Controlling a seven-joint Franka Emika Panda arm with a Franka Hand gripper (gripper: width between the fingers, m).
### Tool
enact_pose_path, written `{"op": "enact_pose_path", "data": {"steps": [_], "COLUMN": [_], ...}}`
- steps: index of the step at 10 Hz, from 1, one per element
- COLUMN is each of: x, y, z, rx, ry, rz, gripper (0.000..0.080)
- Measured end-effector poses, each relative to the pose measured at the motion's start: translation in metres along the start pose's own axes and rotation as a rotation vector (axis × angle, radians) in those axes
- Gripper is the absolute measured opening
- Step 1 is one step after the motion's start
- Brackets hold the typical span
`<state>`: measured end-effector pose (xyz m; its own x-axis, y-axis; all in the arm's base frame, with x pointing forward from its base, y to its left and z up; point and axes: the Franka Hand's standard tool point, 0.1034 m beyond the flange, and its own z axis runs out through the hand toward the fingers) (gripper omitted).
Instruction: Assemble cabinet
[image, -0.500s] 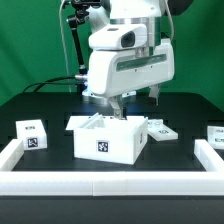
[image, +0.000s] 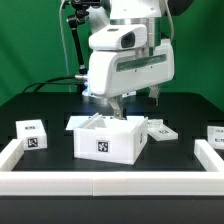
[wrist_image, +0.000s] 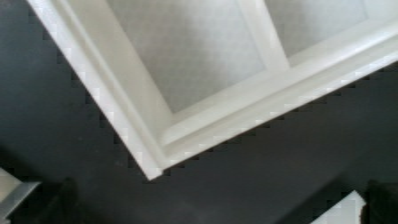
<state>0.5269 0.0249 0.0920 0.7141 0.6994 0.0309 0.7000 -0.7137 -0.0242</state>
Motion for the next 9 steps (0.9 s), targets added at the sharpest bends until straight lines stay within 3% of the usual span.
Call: {"op": "enact_pose_path", "data": {"steps": [1, 2, 3, 6, 7, 9], "x": [0.0, -0.006, -0.018, -0.032, -0.039, -0.038], "y": [0.0, -0.005, -0.017, -0.048, -0.049, -0.048], "z": [0.0, 0.004, 0.009, 0.02, 0.021, 0.021], "rx": [-0.006, -0.038, -0.048, -0.044, -0.042, -0.041], "ry": [0.004, 0.033, 0.036, 0.003, 0.007, 0.006], "rz": [-0.018, -0.114, -0.219, -0.376, -0.353, -0.354], "gripper": [0.0798, 0.0798, 0.0798, 0.0798, 0.0798, 0.0798]}}
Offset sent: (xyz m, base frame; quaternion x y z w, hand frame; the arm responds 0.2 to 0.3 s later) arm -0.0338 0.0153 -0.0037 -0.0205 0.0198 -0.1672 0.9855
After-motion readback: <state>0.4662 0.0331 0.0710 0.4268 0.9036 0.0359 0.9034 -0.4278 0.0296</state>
